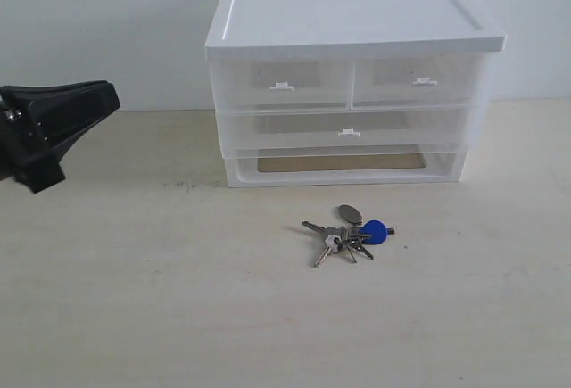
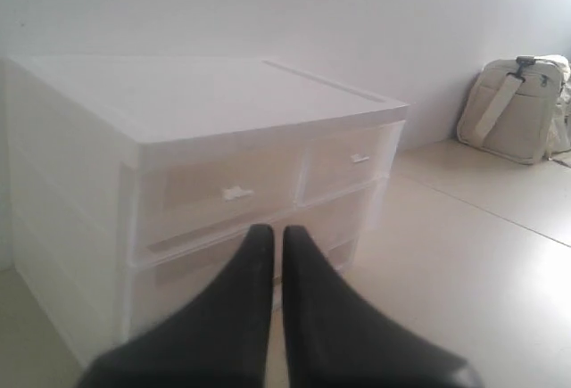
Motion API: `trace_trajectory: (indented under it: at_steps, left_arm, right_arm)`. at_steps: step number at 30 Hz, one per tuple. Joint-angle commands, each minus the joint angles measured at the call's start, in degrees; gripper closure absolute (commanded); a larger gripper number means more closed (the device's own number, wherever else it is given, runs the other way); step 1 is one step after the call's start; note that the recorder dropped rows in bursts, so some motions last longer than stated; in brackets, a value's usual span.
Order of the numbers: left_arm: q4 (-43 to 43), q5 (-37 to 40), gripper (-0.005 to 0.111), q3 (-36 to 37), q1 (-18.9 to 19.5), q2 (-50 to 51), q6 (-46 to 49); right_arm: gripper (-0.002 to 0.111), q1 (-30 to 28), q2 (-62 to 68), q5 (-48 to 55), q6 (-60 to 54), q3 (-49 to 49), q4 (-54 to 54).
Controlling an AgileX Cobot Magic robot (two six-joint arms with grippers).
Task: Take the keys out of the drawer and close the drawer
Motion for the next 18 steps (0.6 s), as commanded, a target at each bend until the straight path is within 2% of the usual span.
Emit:
trace_trajectory:
  at_steps: [1, 10, 18]
  left_arm:
    - [-1.65, 0.74, 0.102, 5.23, 0.03, -10.92, 2.31]
    - [-1.93, 2.9, 0.102, 11.55, 0.03, -37.59, -5.75]
    - [-1.11, 10.13, 0.102, 13.6, 0.03, -59.38, -15.74]
  right_arm:
    - [0.108, -0.22, -1.65, 0.79, 0.29, 0.16, -0.07]
    - [0.108, -0.22, -1.65, 5.6, 0.01, 0.16, -0.07]
    - [0.108, -0.22, -1.65, 13.39, -0.2, 0.16, -1.07]
